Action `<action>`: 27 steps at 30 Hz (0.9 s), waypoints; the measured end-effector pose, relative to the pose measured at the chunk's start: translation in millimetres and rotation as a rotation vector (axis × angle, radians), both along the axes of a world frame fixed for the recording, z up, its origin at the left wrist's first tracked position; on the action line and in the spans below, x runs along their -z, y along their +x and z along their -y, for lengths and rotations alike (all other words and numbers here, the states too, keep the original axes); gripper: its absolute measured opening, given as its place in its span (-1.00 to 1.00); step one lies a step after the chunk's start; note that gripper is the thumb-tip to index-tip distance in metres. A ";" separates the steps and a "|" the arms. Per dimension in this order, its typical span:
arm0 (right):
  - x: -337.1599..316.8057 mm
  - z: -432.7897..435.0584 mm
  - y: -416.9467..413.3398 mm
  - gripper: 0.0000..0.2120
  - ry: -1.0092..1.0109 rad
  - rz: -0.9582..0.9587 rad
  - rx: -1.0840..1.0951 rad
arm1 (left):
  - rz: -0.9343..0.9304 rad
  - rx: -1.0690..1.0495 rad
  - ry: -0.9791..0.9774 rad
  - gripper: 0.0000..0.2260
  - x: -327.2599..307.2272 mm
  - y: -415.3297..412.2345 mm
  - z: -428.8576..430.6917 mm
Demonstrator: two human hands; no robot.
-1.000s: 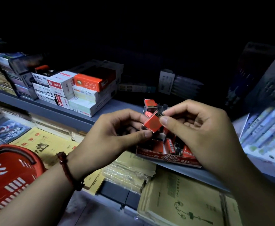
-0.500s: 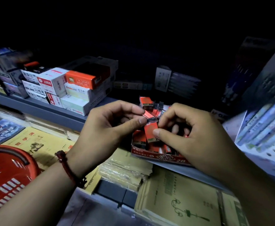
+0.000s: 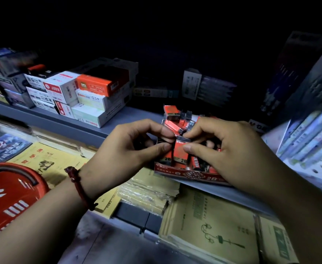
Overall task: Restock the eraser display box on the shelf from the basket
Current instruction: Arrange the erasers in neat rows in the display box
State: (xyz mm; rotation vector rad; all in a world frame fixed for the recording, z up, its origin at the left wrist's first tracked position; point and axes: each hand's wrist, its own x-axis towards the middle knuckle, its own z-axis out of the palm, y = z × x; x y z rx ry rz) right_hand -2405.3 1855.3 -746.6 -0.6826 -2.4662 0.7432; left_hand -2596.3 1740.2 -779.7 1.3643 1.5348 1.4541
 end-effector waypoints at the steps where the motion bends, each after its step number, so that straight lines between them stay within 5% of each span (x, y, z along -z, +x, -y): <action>1: -0.2 0.3 -0.6 -0.93 0.019 0.011 0.002 | -0.009 0.017 -0.009 -0.82 -0.7 -0.8 1.1; 11: 7.6 0.2 -7.9 -0.88 0.158 0.129 -0.019 | -0.300 0.084 0.009 -0.88 -4.0 -4.9 6.2; 21: -14.1 -9.1 5.1 -0.72 0.034 0.260 -0.087 | -0.788 0.219 0.028 -0.77 -14.4 -5.2 17.6; 27: -14.3 -11.1 2.7 -0.74 0.074 0.294 -0.133 | -0.732 0.201 0.007 -0.72 -11.3 -3.9 16.7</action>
